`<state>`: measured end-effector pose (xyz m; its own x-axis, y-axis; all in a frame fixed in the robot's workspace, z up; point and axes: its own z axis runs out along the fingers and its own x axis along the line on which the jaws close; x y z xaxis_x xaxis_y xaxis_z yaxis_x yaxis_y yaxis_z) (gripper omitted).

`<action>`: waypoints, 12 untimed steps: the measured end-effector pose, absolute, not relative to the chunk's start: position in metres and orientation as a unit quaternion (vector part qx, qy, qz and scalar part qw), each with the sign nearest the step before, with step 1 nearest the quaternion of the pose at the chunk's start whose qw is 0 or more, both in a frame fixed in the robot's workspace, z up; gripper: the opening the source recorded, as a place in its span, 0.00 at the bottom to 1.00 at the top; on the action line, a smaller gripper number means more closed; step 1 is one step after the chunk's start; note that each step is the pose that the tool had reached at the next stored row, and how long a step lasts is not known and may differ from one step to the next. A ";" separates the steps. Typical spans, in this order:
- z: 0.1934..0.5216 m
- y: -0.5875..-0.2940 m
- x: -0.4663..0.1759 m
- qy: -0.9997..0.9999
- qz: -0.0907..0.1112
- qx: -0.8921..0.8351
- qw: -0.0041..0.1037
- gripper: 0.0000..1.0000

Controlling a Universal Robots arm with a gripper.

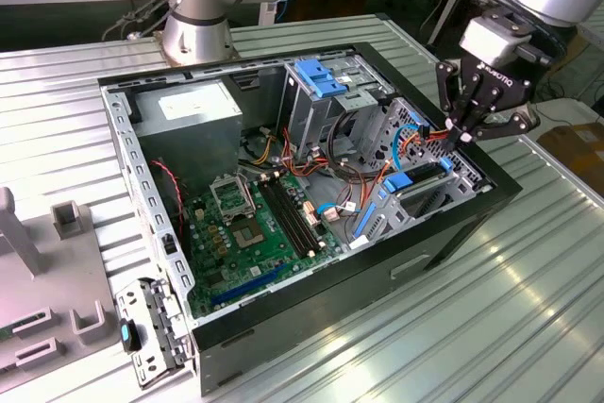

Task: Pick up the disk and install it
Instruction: 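Insert the first disk wire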

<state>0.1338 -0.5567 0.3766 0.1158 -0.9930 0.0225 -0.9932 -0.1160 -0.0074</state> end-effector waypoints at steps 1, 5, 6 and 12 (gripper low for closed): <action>0.377 -0.556 0.140 -0.665 0.011 0.747 0.005 0.11; 0.377 -0.555 0.155 -0.664 0.011 0.748 0.005 0.11; 0.377 -0.555 0.161 -0.663 0.011 0.749 0.005 0.11; 0.377 -0.555 0.165 -0.659 0.011 0.752 0.005 0.31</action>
<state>0.1652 -0.5549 0.3765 0.1300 -0.9913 0.0224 -0.9915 -0.1301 -0.0073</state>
